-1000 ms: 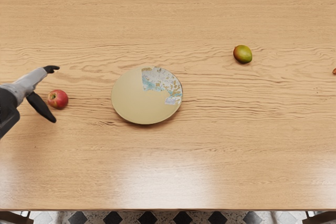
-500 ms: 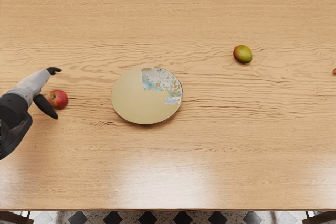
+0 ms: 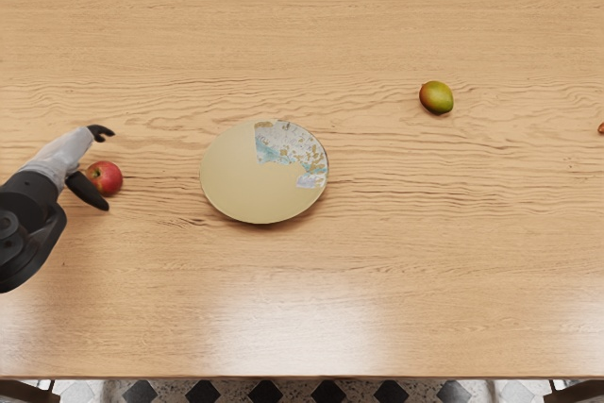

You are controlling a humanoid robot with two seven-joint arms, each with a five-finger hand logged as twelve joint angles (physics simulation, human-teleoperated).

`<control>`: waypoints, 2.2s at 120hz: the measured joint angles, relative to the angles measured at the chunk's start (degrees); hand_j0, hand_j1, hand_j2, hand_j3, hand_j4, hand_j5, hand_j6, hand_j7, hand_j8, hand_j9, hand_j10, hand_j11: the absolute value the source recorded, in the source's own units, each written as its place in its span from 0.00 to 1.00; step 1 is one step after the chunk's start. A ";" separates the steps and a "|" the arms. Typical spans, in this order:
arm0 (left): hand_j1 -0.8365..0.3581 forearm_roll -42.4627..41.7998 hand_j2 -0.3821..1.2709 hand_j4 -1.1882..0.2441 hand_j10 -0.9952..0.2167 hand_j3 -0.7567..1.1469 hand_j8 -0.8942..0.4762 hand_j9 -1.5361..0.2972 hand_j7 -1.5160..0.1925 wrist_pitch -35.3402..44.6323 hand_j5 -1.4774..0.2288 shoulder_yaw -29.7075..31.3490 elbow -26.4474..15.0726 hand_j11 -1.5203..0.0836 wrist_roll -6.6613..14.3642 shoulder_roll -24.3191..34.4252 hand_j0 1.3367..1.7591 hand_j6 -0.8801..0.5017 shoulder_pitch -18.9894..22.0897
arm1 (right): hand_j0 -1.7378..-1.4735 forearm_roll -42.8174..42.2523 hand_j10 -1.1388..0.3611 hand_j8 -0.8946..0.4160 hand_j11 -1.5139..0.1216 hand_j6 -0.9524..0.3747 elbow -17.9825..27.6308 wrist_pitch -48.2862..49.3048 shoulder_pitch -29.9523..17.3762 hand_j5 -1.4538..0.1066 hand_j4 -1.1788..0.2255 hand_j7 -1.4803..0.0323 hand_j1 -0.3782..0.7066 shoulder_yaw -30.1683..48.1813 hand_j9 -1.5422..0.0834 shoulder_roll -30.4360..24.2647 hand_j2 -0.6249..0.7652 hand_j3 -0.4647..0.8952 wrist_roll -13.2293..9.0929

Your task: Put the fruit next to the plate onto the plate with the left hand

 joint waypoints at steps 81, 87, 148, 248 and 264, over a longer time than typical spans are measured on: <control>0.66 -0.49 0.27 0.59 0.54 0.40 0.40 0.60 0.63 0.19 0.61 -0.34 0.08 0.68 0.00 -1.30 0.76 0.39 0.44 | 0.30 0.01 0.76 0.68 0.93 0.72 0.00 0.82 0.07 0.93 0.84 0.98 0.03 -0.04 0.95 0.00 0.45 0.34 0.01; 0.65 -0.50 0.28 0.59 0.53 0.40 0.40 0.59 0.62 0.19 0.60 -0.36 0.09 0.67 0.00 -1.38 0.76 0.38 0.44 | 0.30 0.01 0.76 0.68 0.93 0.72 0.00 0.82 0.07 0.93 0.84 0.98 0.03 -0.06 0.95 0.00 0.45 0.34 0.01; 0.58 -0.52 0.28 0.54 0.48 0.40 0.35 0.55 0.57 0.28 0.55 -0.29 0.13 0.61 0.00 -1.75 0.76 0.34 0.61 | 0.30 0.00 0.76 0.68 0.93 0.72 0.00 0.82 0.07 0.93 0.84 0.98 0.03 -0.07 0.95 0.00 0.45 0.34 0.01; 0.44 -3.02 0.31 0.30 0.46 0.60 0.44 0.29 0.30 0.75 0.29 -0.11 0.46 0.31 0.15 -1.94 0.75 0.35 0.61 | 0.30 0.00 0.76 0.68 0.93 0.72 0.00 0.82 0.14 0.93 0.84 0.98 0.03 -0.08 0.95 0.00 0.45 0.34 -0.01; 0.47 -3.74 0.30 0.26 0.45 0.55 0.44 0.25 0.26 0.80 0.25 -0.35 -0.23 0.27 0.19 -1.54 0.73 0.31 0.62 | 0.30 0.01 0.76 0.68 0.93 0.72 0.00 0.82 0.13 0.93 0.84 0.98 0.03 -0.08 0.95 0.00 0.45 0.34 0.00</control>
